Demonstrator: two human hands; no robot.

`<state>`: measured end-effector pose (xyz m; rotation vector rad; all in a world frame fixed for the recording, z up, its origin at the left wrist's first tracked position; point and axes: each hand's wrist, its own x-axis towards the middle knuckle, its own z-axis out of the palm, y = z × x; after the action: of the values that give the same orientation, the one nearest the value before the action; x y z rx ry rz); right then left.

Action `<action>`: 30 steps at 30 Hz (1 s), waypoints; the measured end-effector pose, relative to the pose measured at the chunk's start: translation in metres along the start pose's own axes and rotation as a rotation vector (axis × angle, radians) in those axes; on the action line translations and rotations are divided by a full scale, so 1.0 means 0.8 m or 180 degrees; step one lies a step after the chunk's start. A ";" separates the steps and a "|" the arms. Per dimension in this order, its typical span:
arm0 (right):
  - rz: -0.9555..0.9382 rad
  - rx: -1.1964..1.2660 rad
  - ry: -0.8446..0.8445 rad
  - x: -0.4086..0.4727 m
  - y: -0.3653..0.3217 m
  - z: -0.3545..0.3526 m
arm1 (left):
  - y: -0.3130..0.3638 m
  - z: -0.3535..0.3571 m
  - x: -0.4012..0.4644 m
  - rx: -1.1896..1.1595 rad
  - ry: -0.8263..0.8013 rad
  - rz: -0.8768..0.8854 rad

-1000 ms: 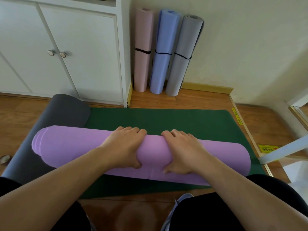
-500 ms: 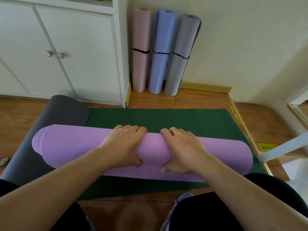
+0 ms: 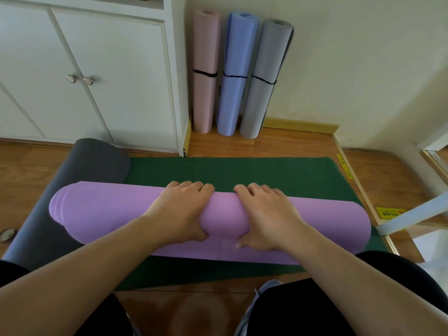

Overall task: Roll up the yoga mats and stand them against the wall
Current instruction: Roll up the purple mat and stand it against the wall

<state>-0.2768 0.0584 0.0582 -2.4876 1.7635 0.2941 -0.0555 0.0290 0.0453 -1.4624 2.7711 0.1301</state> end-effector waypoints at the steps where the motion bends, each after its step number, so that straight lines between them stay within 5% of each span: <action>1: 0.0014 -0.0010 0.0009 0.000 -0.001 0.000 | -0.001 -0.001 0.000 -0.0045 -0.0031 -0.0007; 9: 0.0192 0.0342 0.0066 -0.001 0.008 -0.009 | 0.011 0.005 0.000 0.0455 0.0066 -0.0028; 30: -0.0047 -0.0160 0.0265 -0.003 -0.001 0.000 | 0.002 -0.010 0.002 -0.0069 -0.0057 -0.0232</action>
<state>-0.2767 0.0607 0.0589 -2.5825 1.7891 0.2403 -0.0577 0.0282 0.0535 -1.5568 2.7067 0.1722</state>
